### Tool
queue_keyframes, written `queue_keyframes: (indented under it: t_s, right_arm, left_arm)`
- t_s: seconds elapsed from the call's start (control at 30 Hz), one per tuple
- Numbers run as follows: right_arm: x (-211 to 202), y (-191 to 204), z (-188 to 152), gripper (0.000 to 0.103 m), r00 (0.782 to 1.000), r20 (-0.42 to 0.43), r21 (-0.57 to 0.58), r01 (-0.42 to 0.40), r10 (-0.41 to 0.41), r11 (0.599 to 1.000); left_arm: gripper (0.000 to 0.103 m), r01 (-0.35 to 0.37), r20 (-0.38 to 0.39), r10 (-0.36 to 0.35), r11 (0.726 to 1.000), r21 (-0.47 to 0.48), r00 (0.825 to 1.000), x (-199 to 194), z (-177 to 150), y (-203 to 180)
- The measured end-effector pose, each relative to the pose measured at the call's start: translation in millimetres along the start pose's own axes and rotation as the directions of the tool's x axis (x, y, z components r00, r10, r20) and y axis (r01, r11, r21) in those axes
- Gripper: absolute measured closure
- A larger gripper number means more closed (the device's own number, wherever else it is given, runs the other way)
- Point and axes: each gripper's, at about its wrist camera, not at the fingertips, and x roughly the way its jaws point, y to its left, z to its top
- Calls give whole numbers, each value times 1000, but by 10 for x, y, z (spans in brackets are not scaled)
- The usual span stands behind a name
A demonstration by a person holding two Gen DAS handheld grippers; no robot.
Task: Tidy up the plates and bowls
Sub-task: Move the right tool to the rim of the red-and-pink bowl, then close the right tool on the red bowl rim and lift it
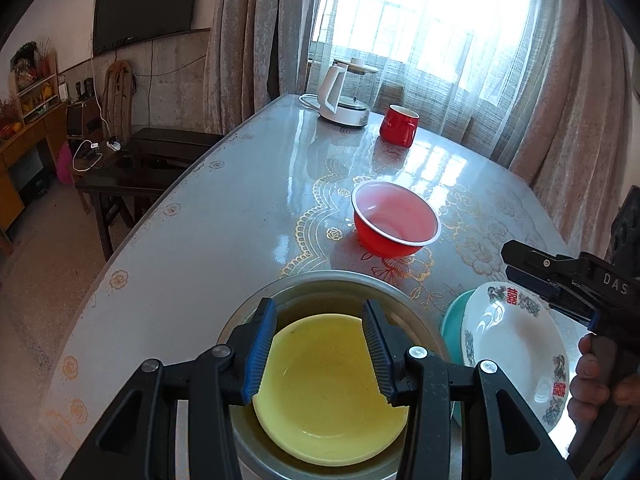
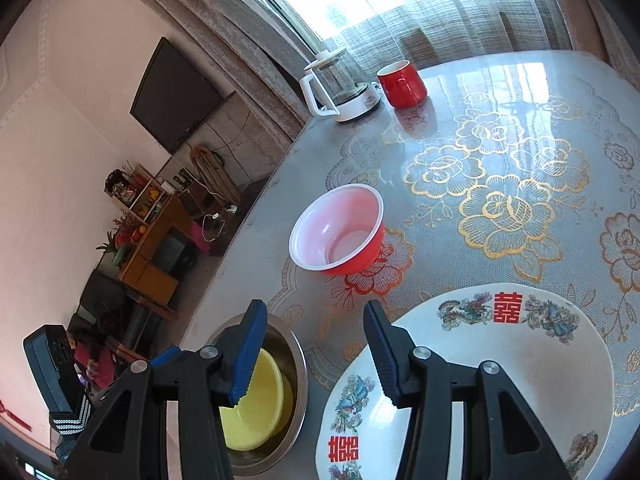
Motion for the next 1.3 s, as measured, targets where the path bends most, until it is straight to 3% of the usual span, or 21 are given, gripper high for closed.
queue_keyframes:
  t_s: [0.07,0.2,0.37,0.57,0.67,0.9,0.97,1.07,1.3]
  right_arm:
    - [78,-51,78,52,1000,-5,23,20,-20,1000]
    - [258,-161,201,62,998,-22,65,55,-54,996]
    - [499,-257,330,63,994,-67,80,95,-90,992]
    - [693,-324,481,63,992,-84,114,106,-97,988]
    - [795,-336,517,64,990,-95,116,118,-108,986]
    - [978,-375,532,80,986,-119,115,131,-118,985]
    - [1019,-388,523,84,986,-128,120,126,-111,985]
    - [1025,-354,513,89,986,-128,104,119,-106,987]
    - [977,-331,504,89,987,-120,97,123,-111,988]
  left_arm:
    - [58,6,-7,-6,1000,-9,1000,58,82,-15]
    - [59,24,-37,-26,999,-45,999,226,268,-7]
    - [69,58,-101,-69,993,-102,992,503,499,5]
    - [79,91,-123,-108,987,-136,986,814,764,-67]
    - [79,96,-159,-121,983,-157,980,1012,837,-103]
    - [83,97,-219,-142,975,-201,965,1417,854,-129]
    - [92,130,-227,-180,967,-219,957,1466,845,-139]
    - [93,133,-216,-175,971,-199,961,1459,845,-189]
    - [93,155,-183,-192,968,-195,964,1337,852,-192]
